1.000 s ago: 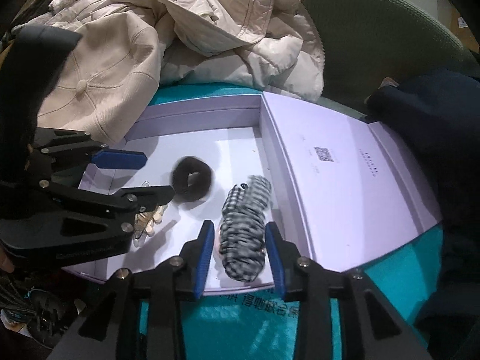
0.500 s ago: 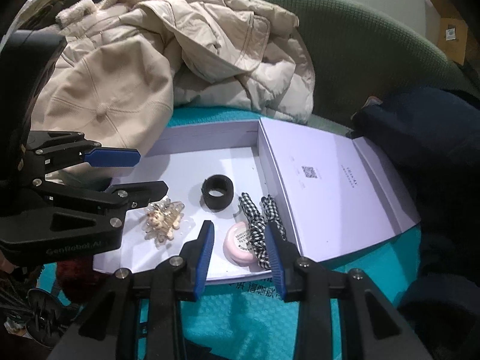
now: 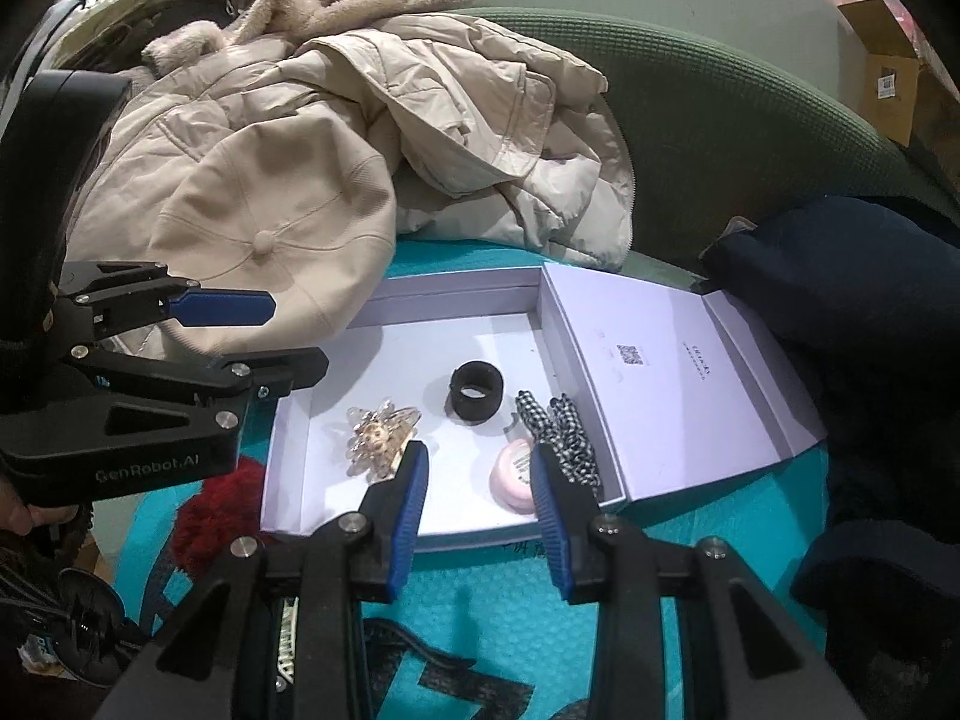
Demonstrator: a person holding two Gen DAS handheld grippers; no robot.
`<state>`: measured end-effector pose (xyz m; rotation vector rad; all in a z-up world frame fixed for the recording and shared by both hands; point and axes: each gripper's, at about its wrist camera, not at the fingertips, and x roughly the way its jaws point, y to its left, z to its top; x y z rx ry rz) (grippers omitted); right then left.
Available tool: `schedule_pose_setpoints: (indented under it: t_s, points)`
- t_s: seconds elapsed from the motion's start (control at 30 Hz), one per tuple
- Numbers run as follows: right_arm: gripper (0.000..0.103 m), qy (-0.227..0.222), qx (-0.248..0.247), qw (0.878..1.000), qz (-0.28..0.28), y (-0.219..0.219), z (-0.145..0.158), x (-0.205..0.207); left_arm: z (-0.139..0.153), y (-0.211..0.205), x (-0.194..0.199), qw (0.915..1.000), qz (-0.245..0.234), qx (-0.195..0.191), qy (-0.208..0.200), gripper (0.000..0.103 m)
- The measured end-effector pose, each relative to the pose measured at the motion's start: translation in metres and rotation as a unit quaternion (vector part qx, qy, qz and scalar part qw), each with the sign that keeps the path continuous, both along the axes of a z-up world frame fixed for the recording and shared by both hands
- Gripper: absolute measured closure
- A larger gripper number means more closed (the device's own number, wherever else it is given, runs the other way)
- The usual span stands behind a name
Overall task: Organize objects
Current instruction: 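Withdraw both grippers from the box toward the remaining accessories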
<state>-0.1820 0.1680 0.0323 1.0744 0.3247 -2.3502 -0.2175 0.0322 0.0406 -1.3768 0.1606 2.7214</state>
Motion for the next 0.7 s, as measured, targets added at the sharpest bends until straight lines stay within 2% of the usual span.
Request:
schedule_pose_setpoints:
  t_s: [0.6,0.7]
  points:
    - [0.069,-0.007,-0.010,1.000,0.007,0.009,-0.014,0.057,0.000,-0.001,0.064,0.9999,0.012,-0.009,0.000,0.056]
    - [0.065,-0.013,-0.014,1.000,0.008,0.011,-0.019,0.066,-0.001,0.001,0.074,0.9998,0.015,-0.009,-0.002,0.056]
